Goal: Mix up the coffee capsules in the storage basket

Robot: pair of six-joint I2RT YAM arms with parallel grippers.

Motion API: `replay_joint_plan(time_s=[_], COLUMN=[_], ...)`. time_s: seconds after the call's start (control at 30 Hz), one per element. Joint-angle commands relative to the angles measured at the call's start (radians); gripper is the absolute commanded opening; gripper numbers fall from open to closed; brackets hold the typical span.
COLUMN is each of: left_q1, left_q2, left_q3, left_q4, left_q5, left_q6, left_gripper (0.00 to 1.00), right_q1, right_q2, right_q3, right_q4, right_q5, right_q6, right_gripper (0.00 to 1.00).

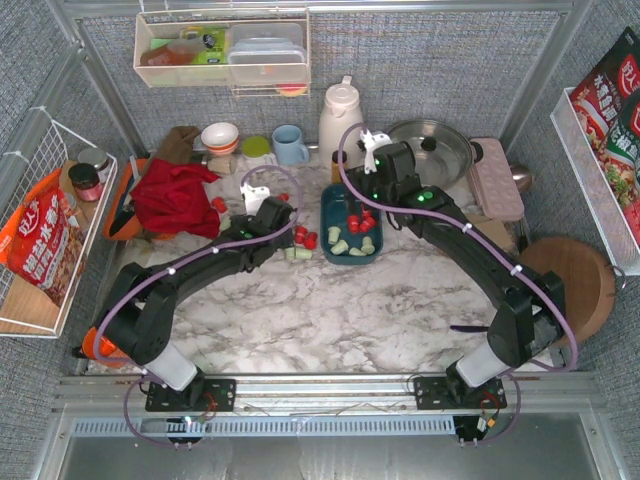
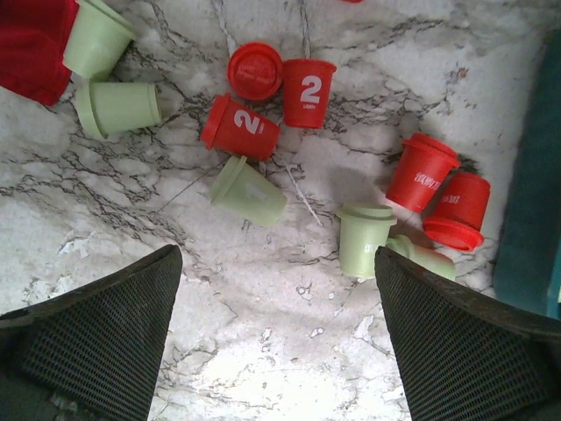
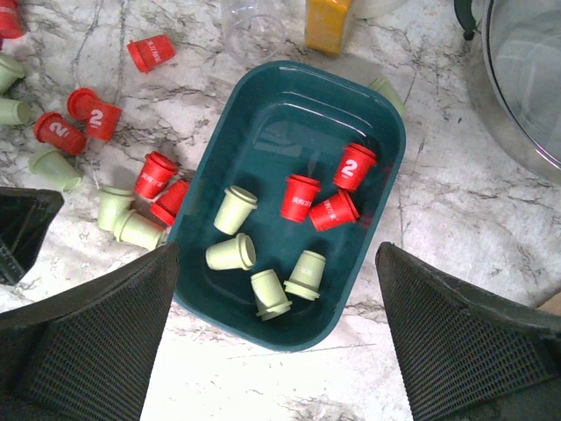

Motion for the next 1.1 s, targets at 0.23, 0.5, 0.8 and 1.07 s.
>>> replay_joint_plan(time_s=[0.23, 0.5, 0.8, 1.07], left_q1=[0.04, 0.047, 0.087, 0.155], left_q2=[0.013, 0.075, 0.089, 0.148], left_q3=[-0.055, -0.059, -0.051, 0.004], left_q4=[-0.006, 0.036, 0.141, 0.148], left_q5=[0.085, 0.126, 0.11, 0.19], left_q6=[-0.04, -0.04, 0.067, 0.089], left_gripper=[0.92, 0.8, 0.87, 0.87], right_q1=[-0.001, 0.0, 0.0, 0.0], right_q2=[-0.027, -0.025, -0.019, -0.019], right_q3=[-0.016, -0.021, -0.021, -0.02], right_q4=[0.033, 0.04, 0.041, 0.038], right_q5=[-0.039, -0.043, -0.049, -0.047], right_q6=[0.001, -0.001, -0.001, -0.005], right_gripper=[0.99, 0.99, 0.99, 0.99])
